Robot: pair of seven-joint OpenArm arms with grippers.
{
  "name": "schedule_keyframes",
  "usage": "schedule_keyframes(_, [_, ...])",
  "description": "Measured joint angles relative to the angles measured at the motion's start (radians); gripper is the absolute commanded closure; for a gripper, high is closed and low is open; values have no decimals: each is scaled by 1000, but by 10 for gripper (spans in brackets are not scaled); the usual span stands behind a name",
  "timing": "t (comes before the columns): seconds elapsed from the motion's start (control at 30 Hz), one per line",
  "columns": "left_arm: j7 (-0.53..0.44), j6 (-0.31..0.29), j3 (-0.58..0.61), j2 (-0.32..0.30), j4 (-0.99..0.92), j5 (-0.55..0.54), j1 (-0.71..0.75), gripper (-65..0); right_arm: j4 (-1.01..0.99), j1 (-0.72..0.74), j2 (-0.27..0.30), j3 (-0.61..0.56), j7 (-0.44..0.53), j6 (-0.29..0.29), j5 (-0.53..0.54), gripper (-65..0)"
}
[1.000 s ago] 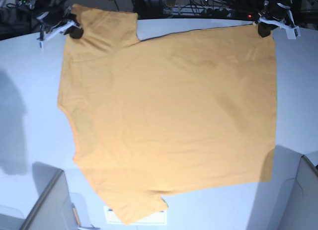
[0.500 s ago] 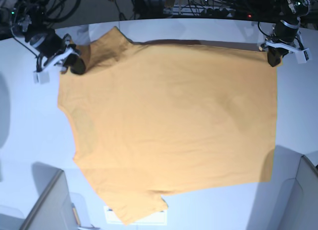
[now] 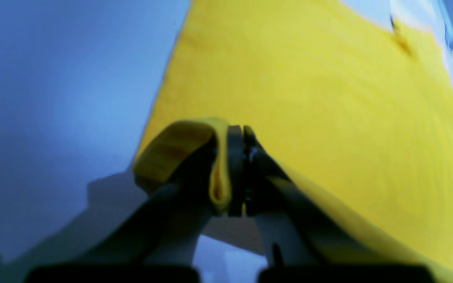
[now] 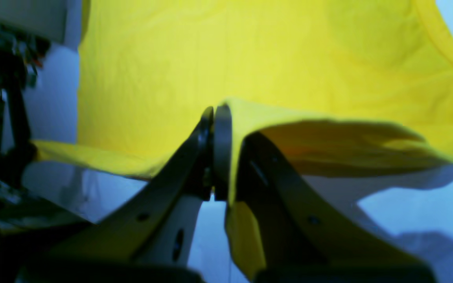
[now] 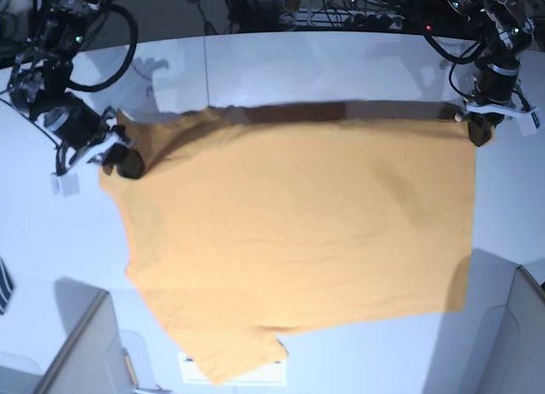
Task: Fold the T-shirt properly
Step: 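Lift the shoulders and pull them over the shirt body toward the hem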
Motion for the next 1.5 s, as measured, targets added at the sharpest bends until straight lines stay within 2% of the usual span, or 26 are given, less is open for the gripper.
schedule_keyframes(0.2, [-2, 10, 0, -28, -6, 0, -64, 0, -119, 98, 0, -3, -4, -8, 2, 0])
schedule_keyframes(0.27, [-2, 42, 2, -29, -16, -6, -71, 0, -172, 132, 0, -5, -3, -11, -3, 0])
schedule_keyframes(0.3, [-2, 58, 18, -42, -27, -5, -75, 0, -197, 147, 0, -14, 0, -13, -3, 0])
schedule_keyframes(0.4, [4, 58, 80, -93, -73, 3, -92, 0, -252, 185, 2, -51, 2, -13, -4, 0])
schedule_keyframes(0.53, [-2, 58, 85, -92, -116, -1, -120, 0, -304, 238, -3, -82, 2, -13, 0, 0])
schedule_keyframes(0.67, [1, 107, 90, -104, -130, 4, -129, 0, -373, 303, 2, -106, 8, -14, -3, 0])
schedule_keyframes(0.83, [-2, 111, 92, -111, -129, 0, -158, 0, -475, 363, 3, -146, 9, -14, -11, 0])
schedule_keyframes(1.0, [-2, 118, 92, -111, -134, 0, -171, 0, -490, 413, 0, -146, 10, -13, -138, 0])
schedule_keyframes(1.2, [-2, 117, 92, -114, -215, 3, -204, 0, -490, 424, -3, -146, 8, -12, -163, 0])
schedule_keyframes(1.3, [2, 118, 93, -127, -243, 46, -215, 0, -491, 424, -3, -146, 9, -12, -162, 0])
schedule_keyframes(1.5, [-1, 118, 94, -127, -243, 72, -243, 0, -589, 443, -6, -146, 43, -7, -158, 0])
